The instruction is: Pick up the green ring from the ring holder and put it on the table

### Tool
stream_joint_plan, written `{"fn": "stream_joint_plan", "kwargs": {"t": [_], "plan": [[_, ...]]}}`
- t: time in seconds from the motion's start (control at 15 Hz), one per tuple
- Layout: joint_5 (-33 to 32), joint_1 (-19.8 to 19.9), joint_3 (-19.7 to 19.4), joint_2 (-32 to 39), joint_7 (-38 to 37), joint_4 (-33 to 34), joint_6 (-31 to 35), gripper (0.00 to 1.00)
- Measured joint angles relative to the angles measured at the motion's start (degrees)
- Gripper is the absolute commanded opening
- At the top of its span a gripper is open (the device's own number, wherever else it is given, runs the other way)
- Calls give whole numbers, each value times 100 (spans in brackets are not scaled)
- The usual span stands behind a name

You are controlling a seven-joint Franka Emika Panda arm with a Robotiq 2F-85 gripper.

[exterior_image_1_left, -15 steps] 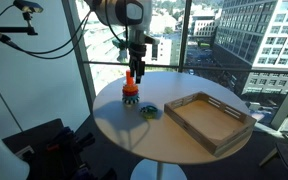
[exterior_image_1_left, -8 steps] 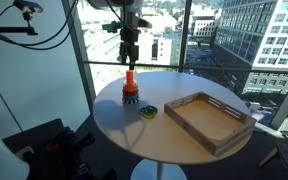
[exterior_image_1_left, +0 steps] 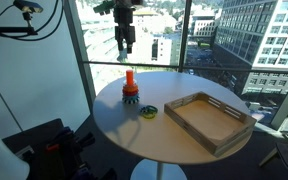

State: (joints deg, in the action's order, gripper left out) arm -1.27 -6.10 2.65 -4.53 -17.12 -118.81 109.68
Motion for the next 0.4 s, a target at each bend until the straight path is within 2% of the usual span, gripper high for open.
{"fn": "stream_joint_plan", "kwargs": {"t": [0.4], "plan": [[0, 1, 27, -158, 49, -9, 1, 100]]}}
